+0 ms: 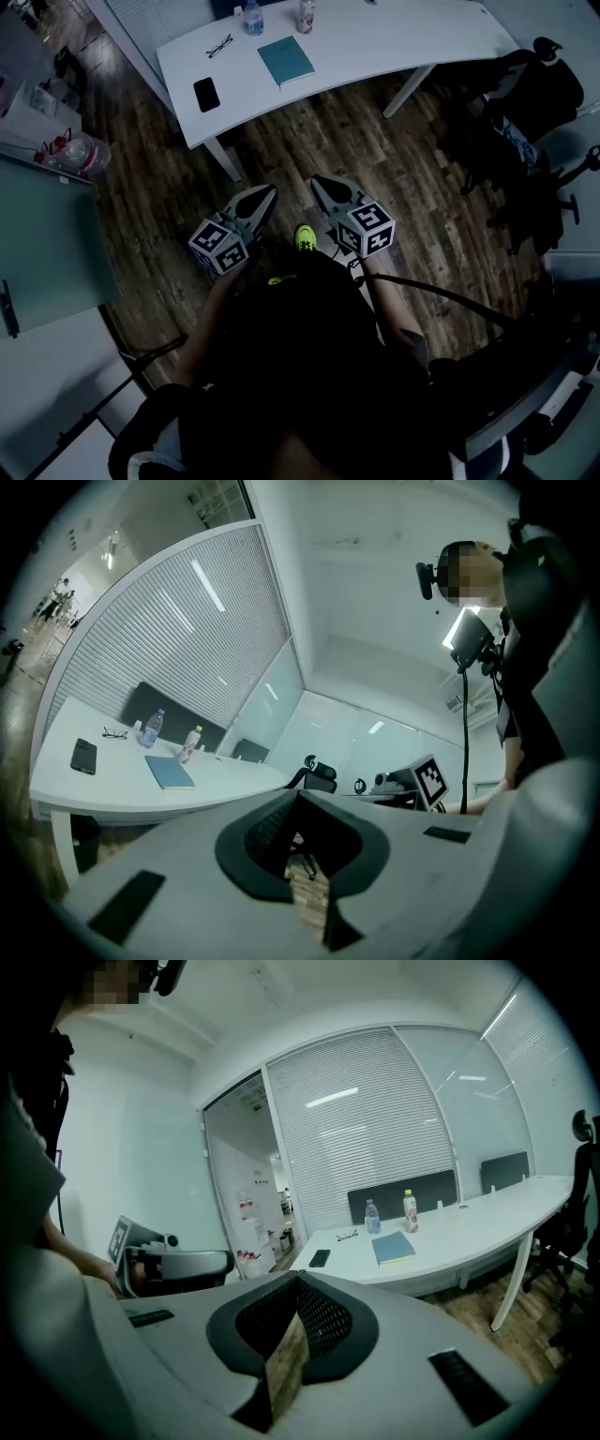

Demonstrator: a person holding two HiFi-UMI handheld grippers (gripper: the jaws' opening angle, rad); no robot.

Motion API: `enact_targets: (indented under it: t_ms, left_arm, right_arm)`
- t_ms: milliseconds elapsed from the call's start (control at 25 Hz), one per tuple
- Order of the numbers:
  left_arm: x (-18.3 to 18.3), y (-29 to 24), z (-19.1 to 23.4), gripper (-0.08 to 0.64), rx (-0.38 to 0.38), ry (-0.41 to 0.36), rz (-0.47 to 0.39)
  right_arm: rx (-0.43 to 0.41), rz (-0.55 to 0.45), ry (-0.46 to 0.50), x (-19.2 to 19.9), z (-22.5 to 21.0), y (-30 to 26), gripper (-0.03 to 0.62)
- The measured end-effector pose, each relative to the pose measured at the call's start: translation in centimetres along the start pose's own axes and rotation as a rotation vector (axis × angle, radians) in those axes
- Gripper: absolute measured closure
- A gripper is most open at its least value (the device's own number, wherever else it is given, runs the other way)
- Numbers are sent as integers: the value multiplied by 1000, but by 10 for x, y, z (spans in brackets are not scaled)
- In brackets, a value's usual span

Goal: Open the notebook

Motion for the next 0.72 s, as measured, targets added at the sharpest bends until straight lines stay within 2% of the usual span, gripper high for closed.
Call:
enact_targets:
  t_ms: [720]
  left_arm:
    - [-11, -95, 55, 563, -122, -27, 6]
  right_arm:
    - [-134, 52, -31, -22, -92, -58, 592]
Point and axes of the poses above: the fingertips, and each gripper's own axes: y backward along the fingers, z to its left, x out of its underside, the point moved 1 cm from there along y, backward along the fingers, and after that the axes turned 5 degrees about -z, right-handed, at the moved point
